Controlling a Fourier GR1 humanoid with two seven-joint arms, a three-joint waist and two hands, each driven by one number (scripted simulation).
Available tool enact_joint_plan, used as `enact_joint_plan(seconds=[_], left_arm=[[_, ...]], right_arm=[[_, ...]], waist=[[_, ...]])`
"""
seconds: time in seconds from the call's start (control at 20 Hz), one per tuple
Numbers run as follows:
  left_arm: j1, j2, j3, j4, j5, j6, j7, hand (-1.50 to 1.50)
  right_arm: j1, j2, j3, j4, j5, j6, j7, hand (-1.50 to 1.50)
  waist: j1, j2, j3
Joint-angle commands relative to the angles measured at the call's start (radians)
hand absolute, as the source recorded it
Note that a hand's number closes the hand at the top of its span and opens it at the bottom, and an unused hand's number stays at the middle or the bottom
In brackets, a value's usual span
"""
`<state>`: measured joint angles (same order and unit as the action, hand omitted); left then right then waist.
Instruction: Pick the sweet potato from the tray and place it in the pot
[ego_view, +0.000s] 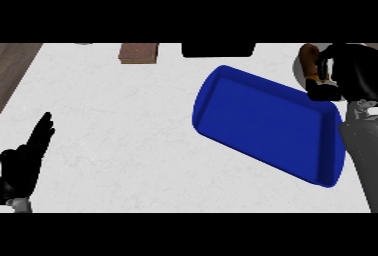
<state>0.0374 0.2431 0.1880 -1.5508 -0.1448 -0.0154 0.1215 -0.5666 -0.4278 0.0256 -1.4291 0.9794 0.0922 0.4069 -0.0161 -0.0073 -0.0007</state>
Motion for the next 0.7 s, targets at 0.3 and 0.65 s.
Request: enact_joint_plan(seconds=[0.3, 0.65], left_arm=[[-0.022, 0.031, 0.025, -0.009, 0.034, -0.059, 0.002, 0.00], [-0.050, -0.009, -0.019, -0.040, -0.008, -0.028, 0.072, 0.00]], right_arm=[[-0.065, -0.066, -0.241, 0.093, -0.129, -0.101, -0.117, 1.50], [-0.204, -0.156, -0.333, 0.422, -0.164, -0.190, -0.309, 1.50]], waist=[[0.024, 0.009, 0.001], [0.037, 0.012, 0.002]])
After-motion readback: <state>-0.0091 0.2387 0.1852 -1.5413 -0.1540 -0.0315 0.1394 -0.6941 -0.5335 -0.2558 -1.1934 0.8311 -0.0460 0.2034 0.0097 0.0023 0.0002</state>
